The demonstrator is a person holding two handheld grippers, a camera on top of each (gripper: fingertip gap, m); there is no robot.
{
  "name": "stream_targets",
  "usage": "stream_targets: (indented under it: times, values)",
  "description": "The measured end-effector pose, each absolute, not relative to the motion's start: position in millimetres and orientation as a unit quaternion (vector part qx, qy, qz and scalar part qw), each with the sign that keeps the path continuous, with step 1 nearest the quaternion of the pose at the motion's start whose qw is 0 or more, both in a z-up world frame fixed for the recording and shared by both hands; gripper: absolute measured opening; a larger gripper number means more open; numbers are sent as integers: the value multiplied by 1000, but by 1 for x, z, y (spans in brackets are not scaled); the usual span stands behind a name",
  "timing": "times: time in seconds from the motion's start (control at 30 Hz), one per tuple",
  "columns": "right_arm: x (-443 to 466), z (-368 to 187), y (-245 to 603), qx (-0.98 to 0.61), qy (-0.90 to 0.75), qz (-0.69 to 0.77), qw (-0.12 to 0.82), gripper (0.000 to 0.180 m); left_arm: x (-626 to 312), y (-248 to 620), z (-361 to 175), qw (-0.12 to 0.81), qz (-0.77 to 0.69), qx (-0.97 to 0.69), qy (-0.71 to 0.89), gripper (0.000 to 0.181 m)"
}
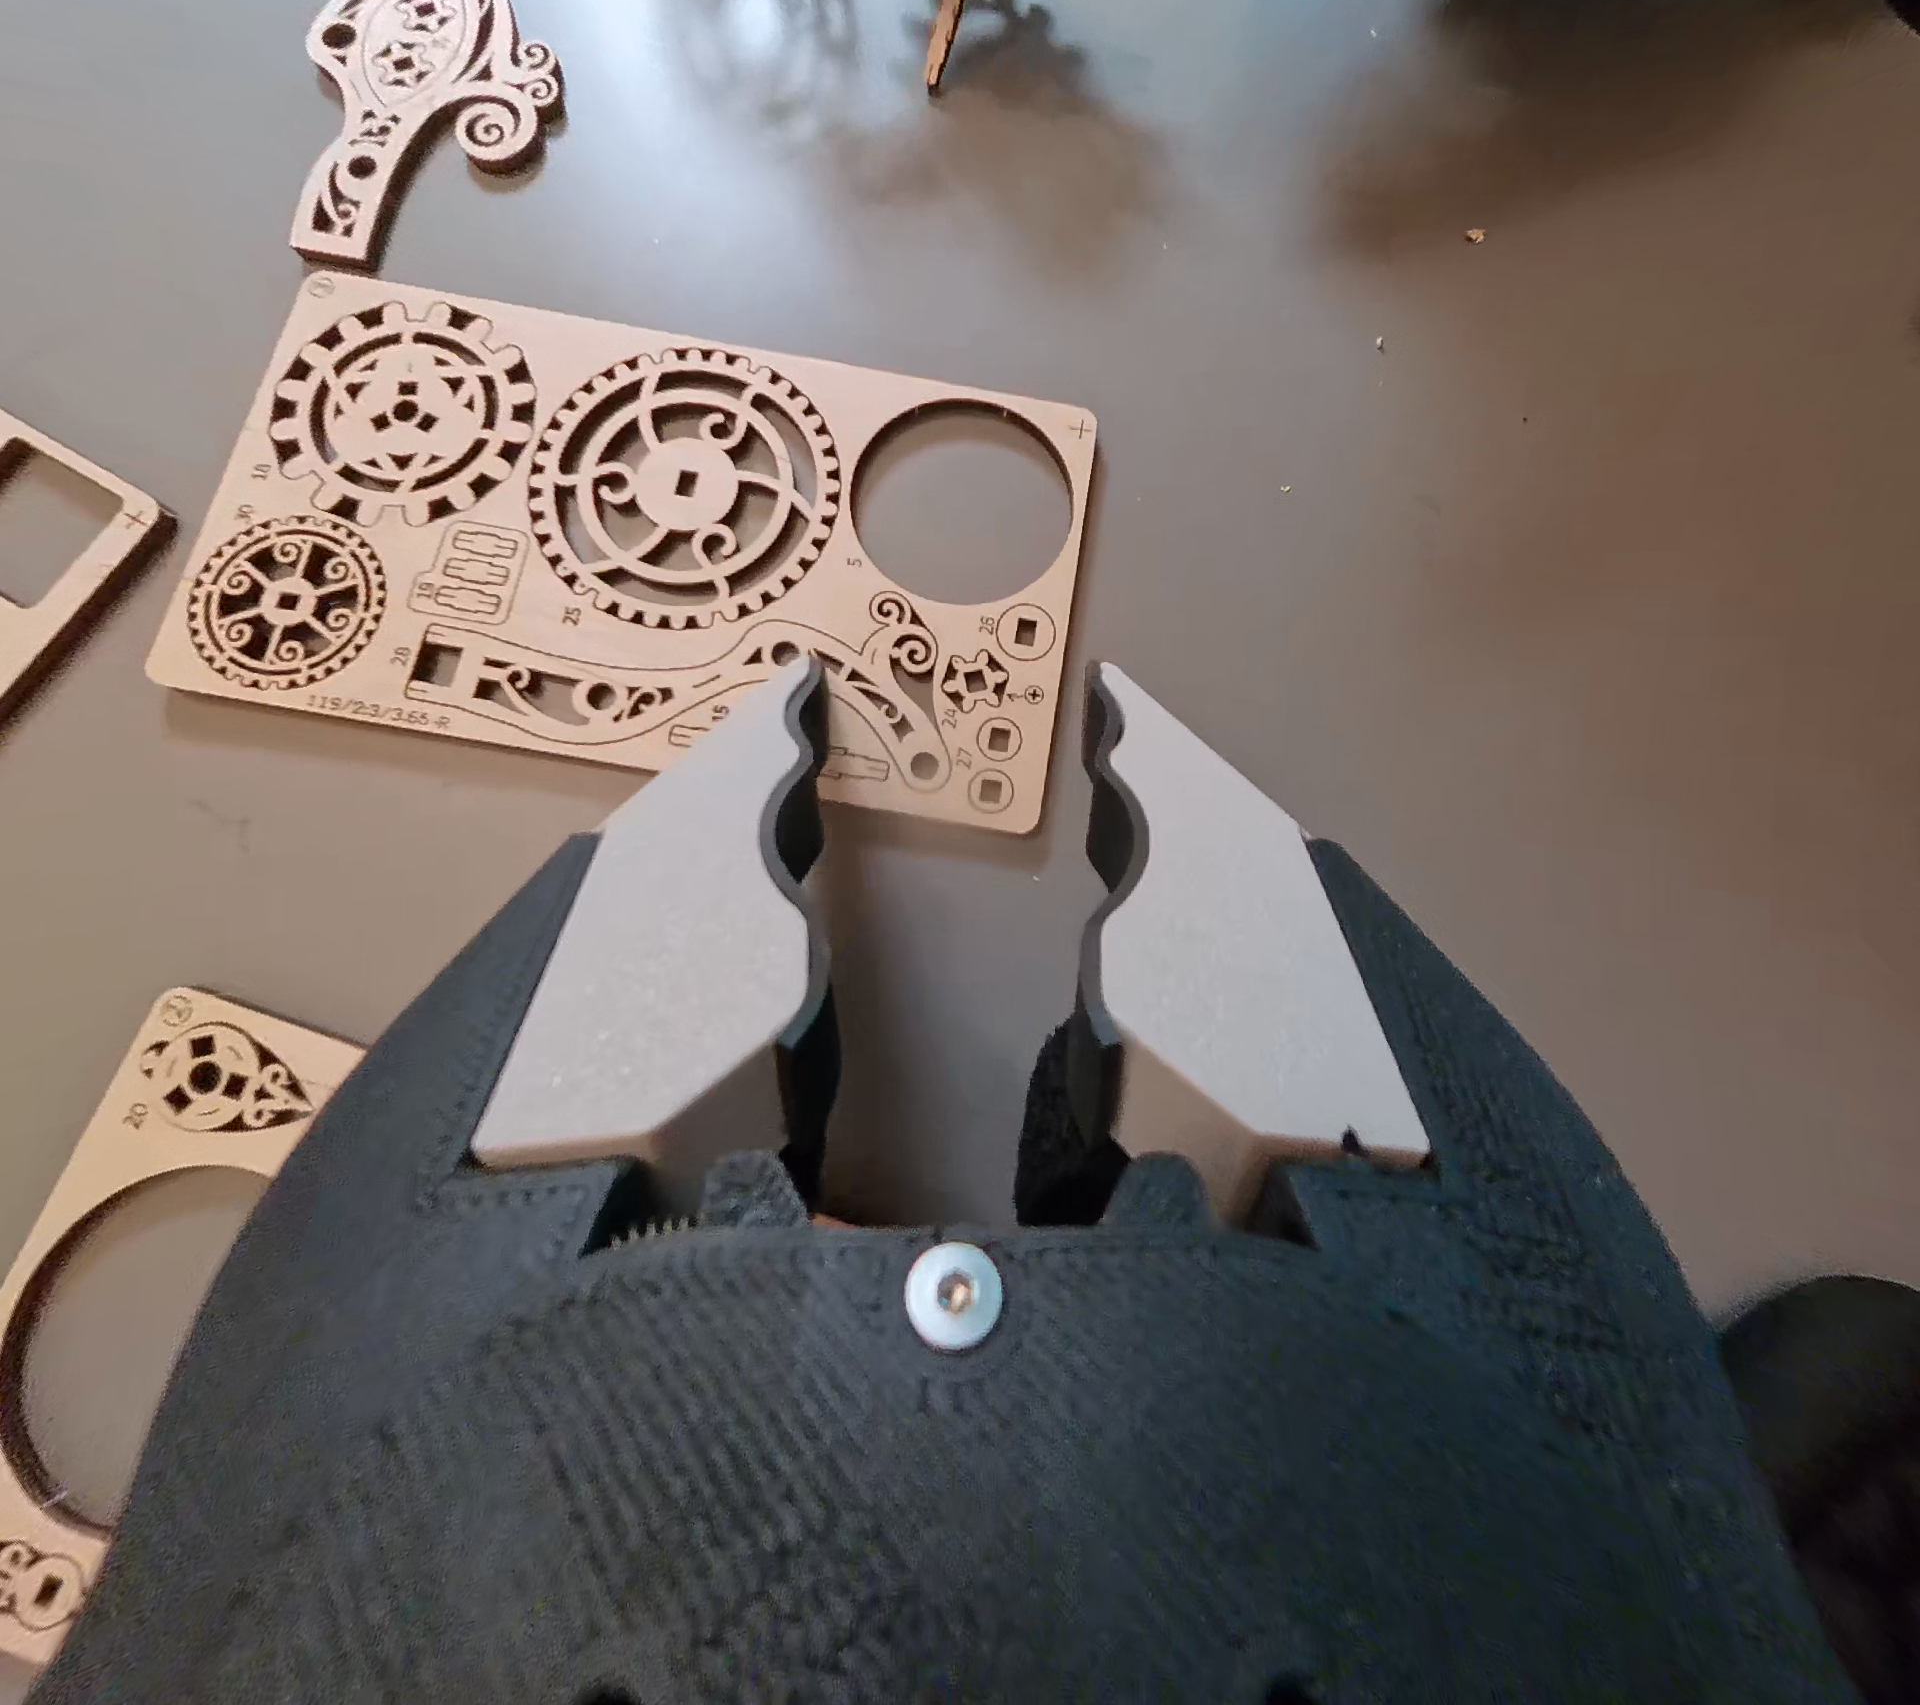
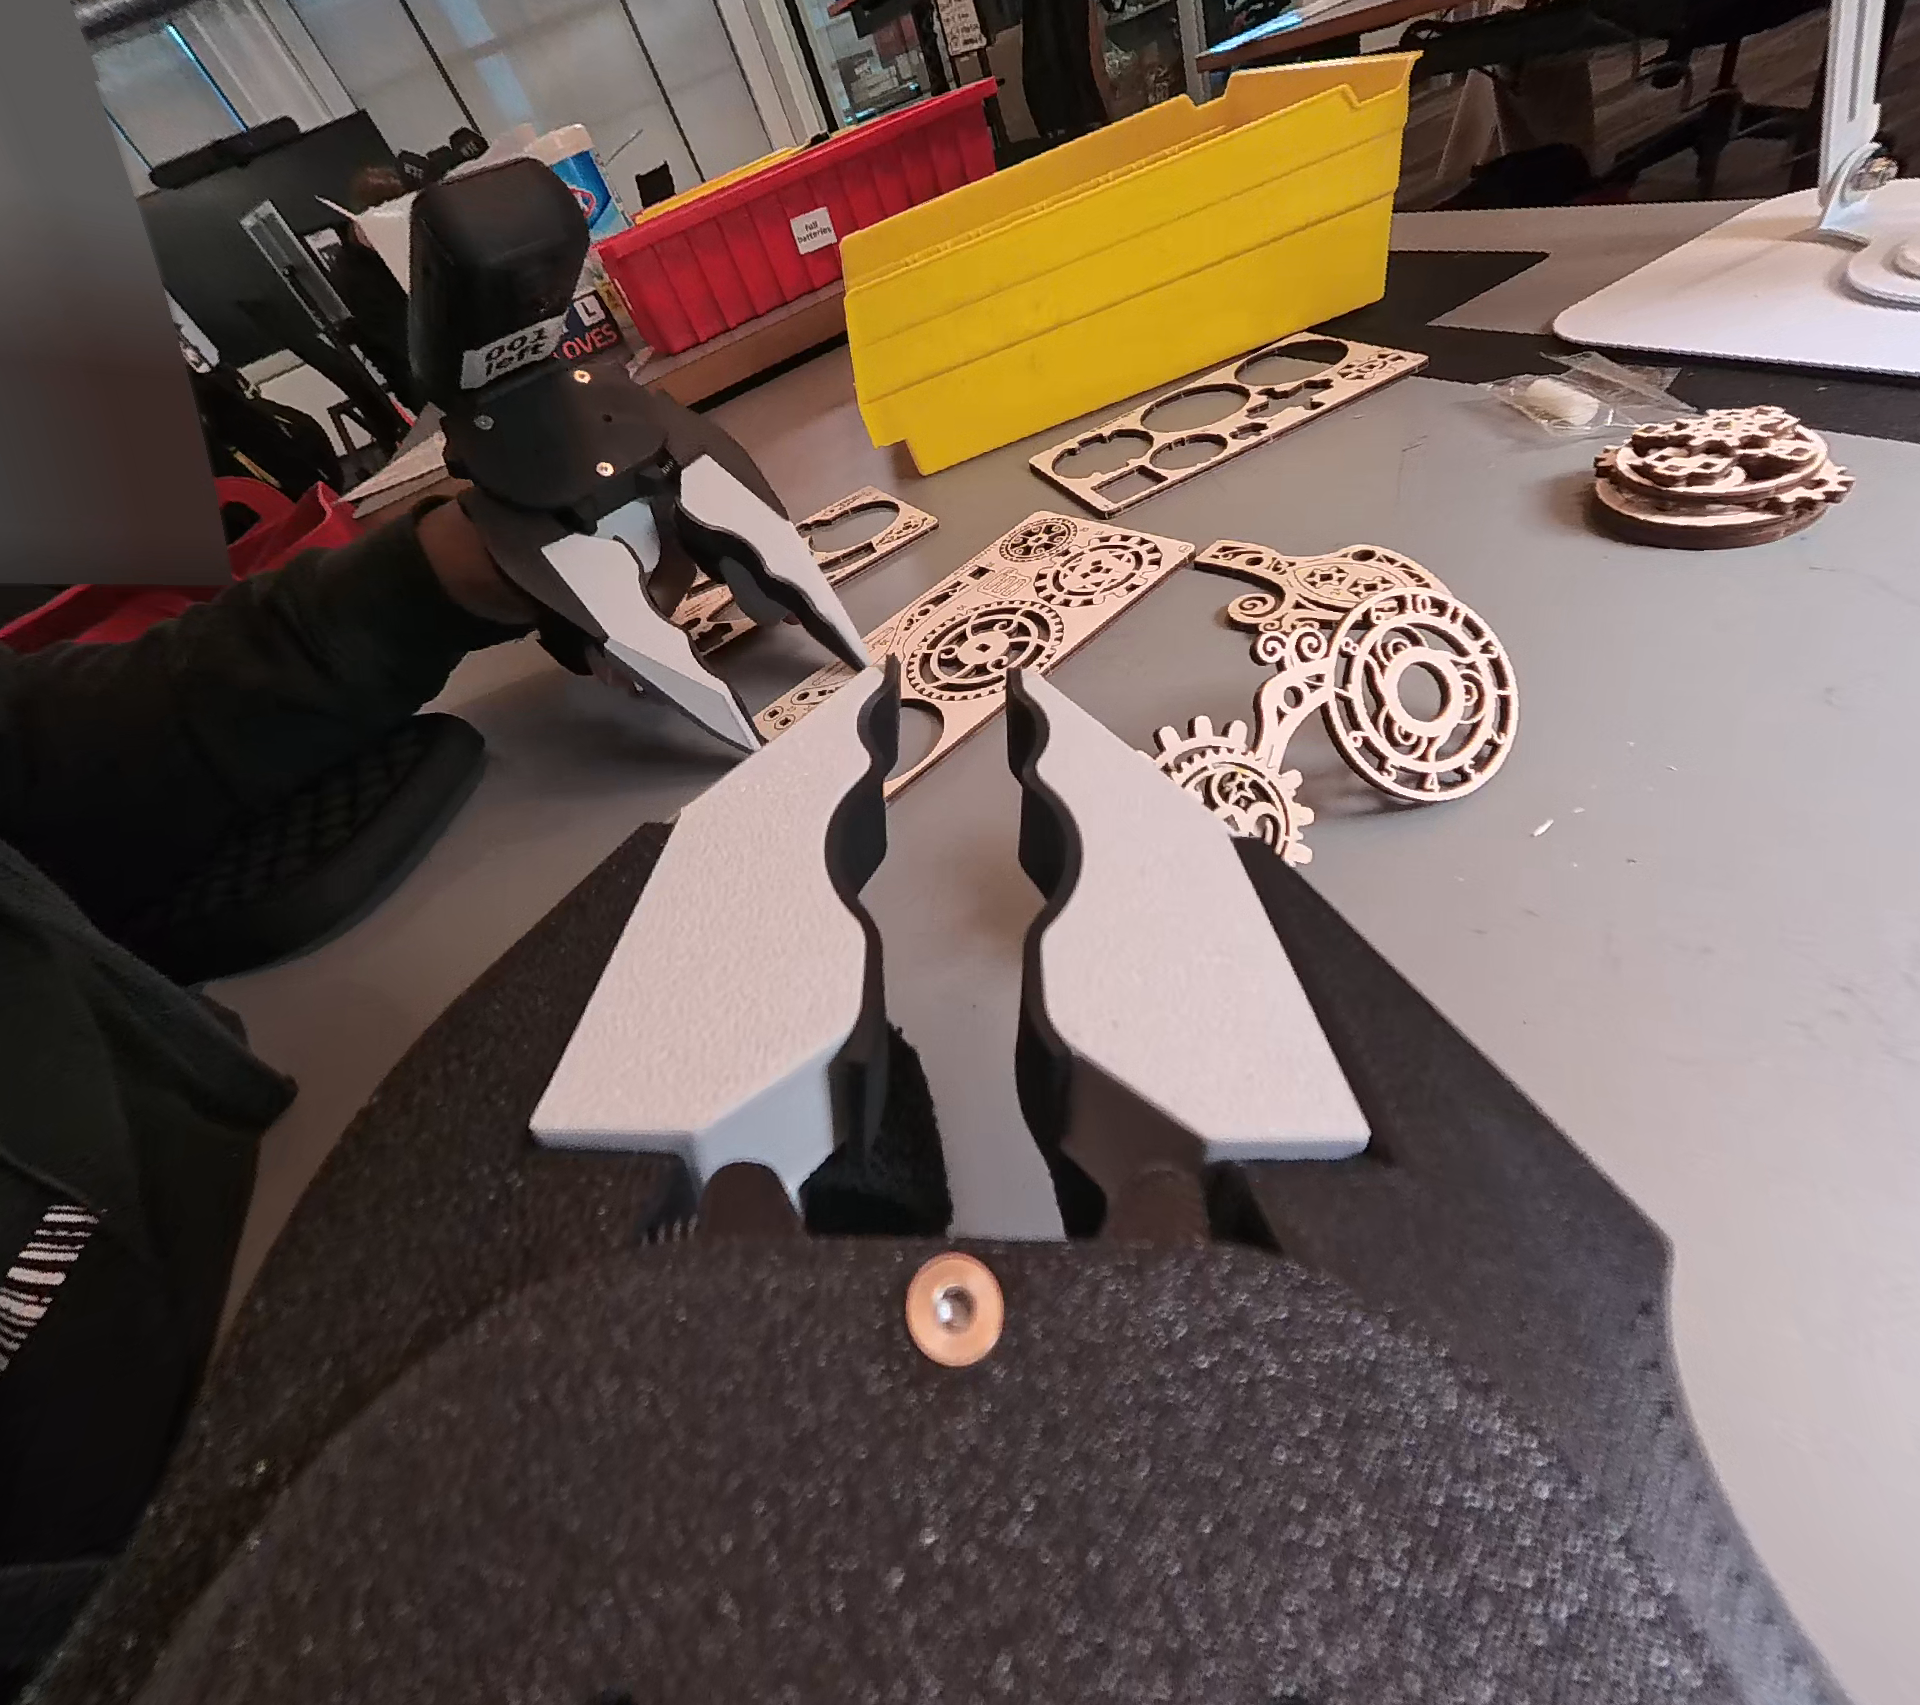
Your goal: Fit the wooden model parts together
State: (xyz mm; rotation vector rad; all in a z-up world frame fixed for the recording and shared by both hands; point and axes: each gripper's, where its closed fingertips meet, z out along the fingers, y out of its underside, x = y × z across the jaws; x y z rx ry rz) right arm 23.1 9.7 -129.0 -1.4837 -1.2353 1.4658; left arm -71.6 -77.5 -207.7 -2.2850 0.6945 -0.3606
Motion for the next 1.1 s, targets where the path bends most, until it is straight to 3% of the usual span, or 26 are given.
stream_targets:
  times: [0.63, 0.87, 1.1]
  values:
    - [22, -127, 9, -567, -479, 566, 358, 17, -84, -106, -206, 299, -171, -909, 235, 31]
    - [22, -126, 7, -560, -488, 561, 366, 17, -83, -92, -185, 360, -149, -890, 236, 40]
    - [23, -126, 3, -552, -503, 548, 377, 16, -74, -93, -207, 318, -136, -902, 258, 44]
